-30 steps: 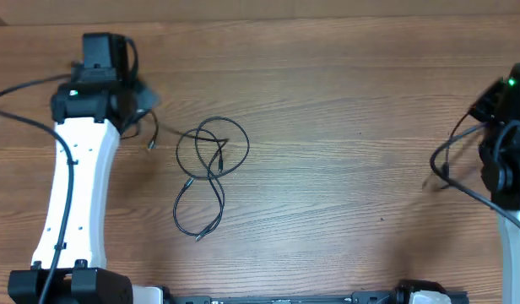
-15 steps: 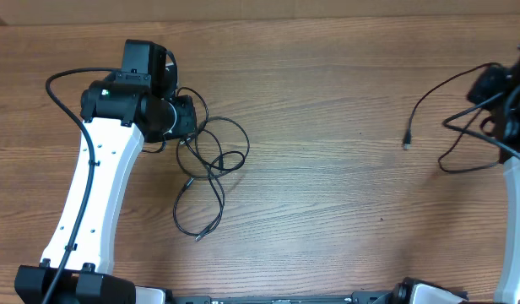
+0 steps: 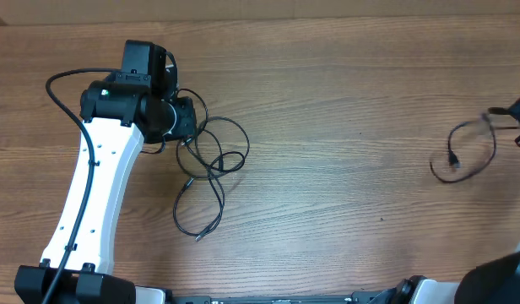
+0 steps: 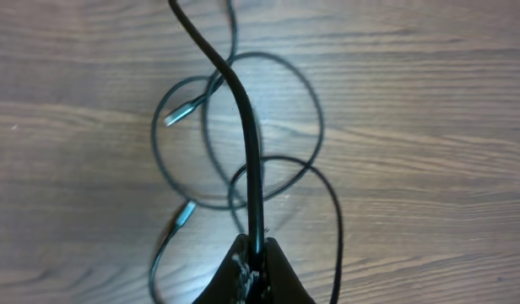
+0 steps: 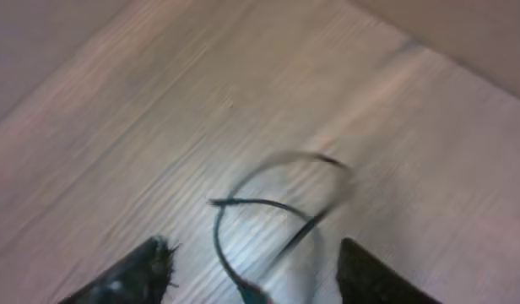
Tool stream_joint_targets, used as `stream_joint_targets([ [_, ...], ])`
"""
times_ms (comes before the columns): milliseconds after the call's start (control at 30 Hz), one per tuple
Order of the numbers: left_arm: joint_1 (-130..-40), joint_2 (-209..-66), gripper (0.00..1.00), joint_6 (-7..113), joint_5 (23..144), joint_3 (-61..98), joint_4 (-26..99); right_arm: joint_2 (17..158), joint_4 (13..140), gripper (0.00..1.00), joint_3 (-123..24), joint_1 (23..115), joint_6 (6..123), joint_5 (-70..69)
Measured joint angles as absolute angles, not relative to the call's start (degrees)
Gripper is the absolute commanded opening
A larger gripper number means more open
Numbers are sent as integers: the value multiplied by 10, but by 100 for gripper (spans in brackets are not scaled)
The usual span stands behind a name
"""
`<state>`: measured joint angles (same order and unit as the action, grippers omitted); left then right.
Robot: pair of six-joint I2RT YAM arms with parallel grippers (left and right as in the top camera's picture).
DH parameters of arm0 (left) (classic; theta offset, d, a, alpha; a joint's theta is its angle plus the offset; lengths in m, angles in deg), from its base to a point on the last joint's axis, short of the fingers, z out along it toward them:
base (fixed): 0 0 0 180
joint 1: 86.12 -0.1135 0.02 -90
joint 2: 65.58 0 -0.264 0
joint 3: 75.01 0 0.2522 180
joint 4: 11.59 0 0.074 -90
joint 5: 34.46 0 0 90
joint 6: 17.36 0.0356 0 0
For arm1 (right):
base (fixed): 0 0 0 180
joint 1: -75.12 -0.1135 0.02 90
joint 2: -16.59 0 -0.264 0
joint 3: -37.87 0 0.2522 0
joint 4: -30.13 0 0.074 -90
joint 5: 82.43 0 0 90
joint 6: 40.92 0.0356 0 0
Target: Untangle cables
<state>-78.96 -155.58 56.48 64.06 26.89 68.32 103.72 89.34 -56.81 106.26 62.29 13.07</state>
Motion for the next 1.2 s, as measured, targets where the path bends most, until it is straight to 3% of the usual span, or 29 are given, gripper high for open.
stream_joint_targets([
  [267,-788,-1556,4,579,786,269,551,1037,918,85,-568,1025,587,-141],
  [467,-769,-1556,4,551,916,269,391,1037,1025,98,-569,918,492,-242],
  [767,-739,-1556,4,457,950,269,301,1037,1070,100,-569,713,371,-273],
  [1200,-719,-1556,4,317,943,269,283,1037,910,93,-569,548,348,-281],
])
